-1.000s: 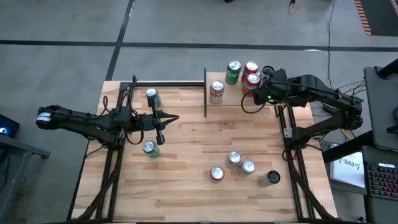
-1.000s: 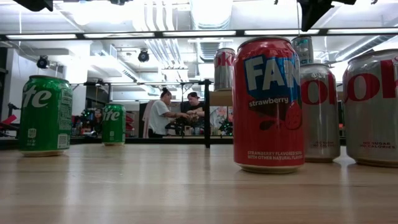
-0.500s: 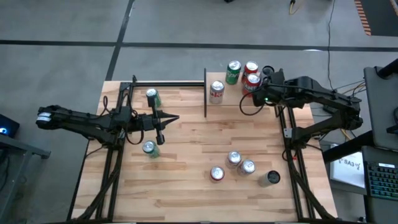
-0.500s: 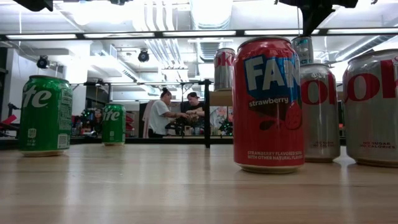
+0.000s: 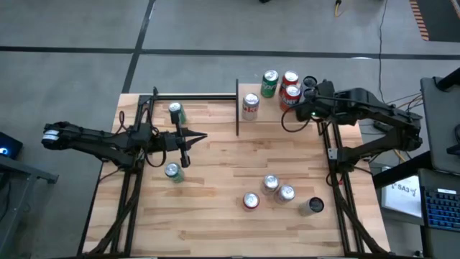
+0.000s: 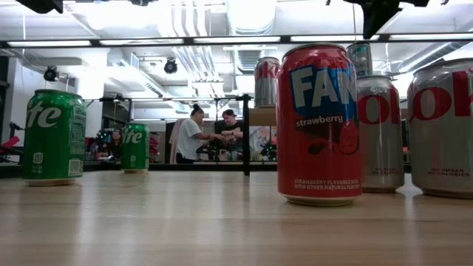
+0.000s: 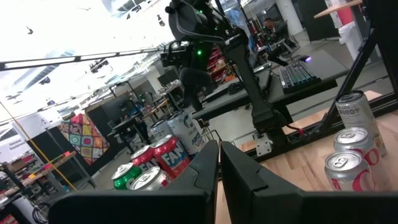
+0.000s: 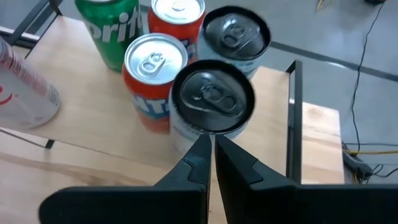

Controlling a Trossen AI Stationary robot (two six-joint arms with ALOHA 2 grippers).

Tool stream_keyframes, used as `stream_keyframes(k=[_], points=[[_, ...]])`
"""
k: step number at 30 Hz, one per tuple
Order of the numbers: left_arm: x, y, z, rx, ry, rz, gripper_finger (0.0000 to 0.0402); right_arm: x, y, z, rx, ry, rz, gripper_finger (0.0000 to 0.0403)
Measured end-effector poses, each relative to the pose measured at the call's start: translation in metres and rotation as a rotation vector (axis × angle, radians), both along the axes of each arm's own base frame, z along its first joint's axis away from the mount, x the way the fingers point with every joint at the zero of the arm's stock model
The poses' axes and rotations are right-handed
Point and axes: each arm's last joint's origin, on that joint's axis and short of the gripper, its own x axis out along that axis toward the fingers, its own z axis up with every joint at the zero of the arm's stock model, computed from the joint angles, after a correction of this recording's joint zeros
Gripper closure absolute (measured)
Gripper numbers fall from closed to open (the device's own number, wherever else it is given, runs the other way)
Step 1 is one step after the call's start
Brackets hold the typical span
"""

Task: Place canned beverage on shelf
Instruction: Put the left white soda can on the shelf aligned in front of the other white soda can

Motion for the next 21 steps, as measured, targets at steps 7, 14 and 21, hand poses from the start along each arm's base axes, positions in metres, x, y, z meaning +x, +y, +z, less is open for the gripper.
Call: stream_keyframes(k=[7, 14, 21], points=[[0.0, 0.0, 0.0, 0.0, 0.0, 0.0, 0.04, -0.004, -0.001, 0.003, -0.064, 0.013, -0.009, 0.039], [0.0, 0.0, 0.0, 0.0, 0.0, 0.0, 0.04, -0.001, -0.003, 0.0, -0.135, 0.044, -0.037, 0.039], [0.0, 0.0, 0.0, 0.0, 0.0, 0.0, 0.04, 0.001, -0.003, -0.008, -0.128, 0.066, -0.045, 0.039]])
